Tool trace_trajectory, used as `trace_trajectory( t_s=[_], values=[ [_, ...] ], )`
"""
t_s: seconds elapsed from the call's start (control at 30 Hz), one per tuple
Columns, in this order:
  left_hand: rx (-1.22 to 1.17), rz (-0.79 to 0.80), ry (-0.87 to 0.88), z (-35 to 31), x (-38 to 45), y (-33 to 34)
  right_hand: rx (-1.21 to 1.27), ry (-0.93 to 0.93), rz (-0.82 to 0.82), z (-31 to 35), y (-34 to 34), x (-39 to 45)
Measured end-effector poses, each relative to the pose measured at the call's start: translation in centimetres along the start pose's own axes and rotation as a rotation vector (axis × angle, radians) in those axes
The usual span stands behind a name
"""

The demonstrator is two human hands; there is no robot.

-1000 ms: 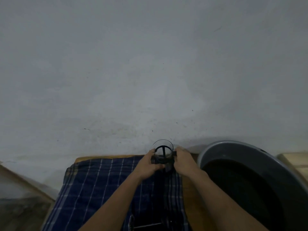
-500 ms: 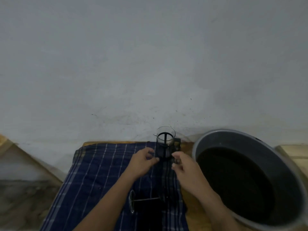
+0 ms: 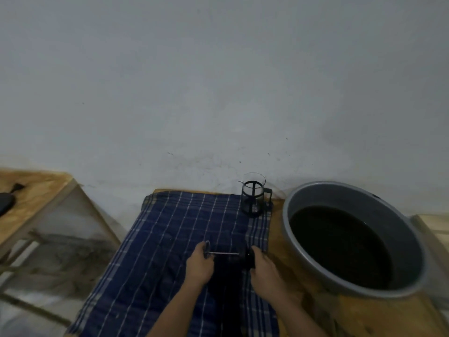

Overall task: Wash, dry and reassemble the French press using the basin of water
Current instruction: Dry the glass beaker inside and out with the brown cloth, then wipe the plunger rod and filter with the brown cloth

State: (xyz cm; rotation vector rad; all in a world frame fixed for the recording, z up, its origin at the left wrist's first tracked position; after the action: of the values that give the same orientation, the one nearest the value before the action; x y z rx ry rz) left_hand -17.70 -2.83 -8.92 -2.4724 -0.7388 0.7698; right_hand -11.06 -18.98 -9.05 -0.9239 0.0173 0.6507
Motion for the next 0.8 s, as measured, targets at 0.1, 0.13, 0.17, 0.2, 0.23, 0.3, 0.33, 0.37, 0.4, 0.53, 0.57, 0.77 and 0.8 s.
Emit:
trace_trajectory(
  t_s=[0.1, 0.13, 0.17, 0.2, 0.23, 0.3, 0.33, 0.37, 0.4, 0.53, 0.57, 0.77, 0.8],
  values=[
    [-0.073, -0.074, 0.005, 0.7, -1.5, 0.0, -0.082, 0.042, -0.074, 0.5, 0.4, -0.8],
    [-0.114, -0.085, 0.003, 0.8, -2.2, -0.1, -0.092, 0.056, -0.086, 0.5, 0.4, -1.3],
    [-0.163, -0.095, 0.006, 0.7, -2.3, 0.1, -0.074, 0.063, -0.09, 0.4, 0.4, -1.5],
    [-0.226, -0.101, -0.004, 0.7, -2.5, 0.2, -0.025, 0.053, -0.089, 0.3, 0.4, -1.9],
    [-0.308, -0.109, -0.01, 0.7, -2.9, 0.3, 0.028, 0.044, -0.079, 0.1, 0.3, -2.5],
    [-0.515, -0.154, -0.056, 0.2, -4.4, 1.0, 0.137, 0.032, -0.054, -0.5, -0.3, -4.3],
    [-0.63, -0.173, -0.1, -0.1, -5.3, 1.5, 0.192, 0.036, -0.041, -0.9, -0.5, -5.2],
    [-0.746, -0.168, -0.163, -0.5, -6.4, 2.1, 0.244, 0.055, -0.039, -1.3, -0.9, -6.2],
    [-0.866, -0.12, -0.241, -0.8, -7.5, 3.0, 0.294, 0.081, -0.047, -1.8, -1.3, -7.3],
    [-1.154, 0.199, -0.424, -2.4, -11.8, 6.2, 0.376, 0.177, -0.124, -5.0, -3.4, -11.5],
    [-1.177, 0.213, -0.432, -2.5, -12.4, 6.8, 0.39, 0.192, -0.125, -5.7, -3.8, -12.2],
    [-1.096, 0.336, -0.406, -4.0, -16.6, 10.8, 0.421, 0.211, -0.207, -8.5, -4.0, -16.3],
    [-1.055, 0.33, -0.434, -3.9, -17.0, 11.5, 0.423, 0.204, -0.213, -8.8, -3.7, -16.9]
  ],
)
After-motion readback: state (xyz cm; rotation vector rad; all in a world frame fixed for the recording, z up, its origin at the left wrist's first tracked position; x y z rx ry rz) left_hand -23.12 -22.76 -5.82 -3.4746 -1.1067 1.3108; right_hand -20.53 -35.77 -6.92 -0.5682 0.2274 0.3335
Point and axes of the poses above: each hand's wrist, its own x-axis towards the middle knuckle, its own y-axis out of the palm, z = x × y, the point moved 1 cm from there along x, towards the middle knuckle
